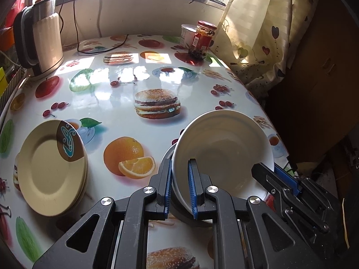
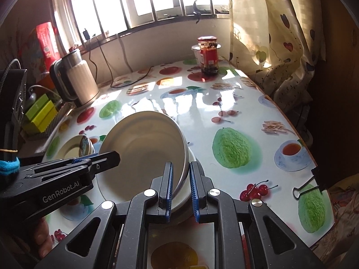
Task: Organize plates and bowls
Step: 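Lower the white bowl into the nested bowls and open both grippers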
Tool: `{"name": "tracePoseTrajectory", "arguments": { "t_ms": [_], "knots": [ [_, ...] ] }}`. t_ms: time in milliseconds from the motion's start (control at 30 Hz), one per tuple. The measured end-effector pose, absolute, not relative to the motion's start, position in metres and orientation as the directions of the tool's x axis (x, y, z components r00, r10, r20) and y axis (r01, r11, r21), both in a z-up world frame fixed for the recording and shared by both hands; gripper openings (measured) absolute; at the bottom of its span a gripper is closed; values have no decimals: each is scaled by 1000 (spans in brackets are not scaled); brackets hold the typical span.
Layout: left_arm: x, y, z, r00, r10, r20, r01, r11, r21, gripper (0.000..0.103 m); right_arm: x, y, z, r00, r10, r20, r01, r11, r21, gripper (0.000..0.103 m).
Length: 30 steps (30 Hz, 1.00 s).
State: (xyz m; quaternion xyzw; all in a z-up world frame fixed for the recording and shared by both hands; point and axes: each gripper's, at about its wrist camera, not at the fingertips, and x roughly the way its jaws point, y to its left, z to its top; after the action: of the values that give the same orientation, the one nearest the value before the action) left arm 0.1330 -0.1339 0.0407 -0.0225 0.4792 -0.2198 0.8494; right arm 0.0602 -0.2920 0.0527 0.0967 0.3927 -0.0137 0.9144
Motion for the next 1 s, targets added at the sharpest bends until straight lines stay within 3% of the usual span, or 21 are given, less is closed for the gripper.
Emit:
{"name": "tracePoseTrajectory", "arguments": {
  "t_ms": [1000],
  "knots": [
    [136,-134,39,439,-389,-810,344,905,-249,15,65,-298,40,657,65,-751,113,976,184,17]
  ]
}}
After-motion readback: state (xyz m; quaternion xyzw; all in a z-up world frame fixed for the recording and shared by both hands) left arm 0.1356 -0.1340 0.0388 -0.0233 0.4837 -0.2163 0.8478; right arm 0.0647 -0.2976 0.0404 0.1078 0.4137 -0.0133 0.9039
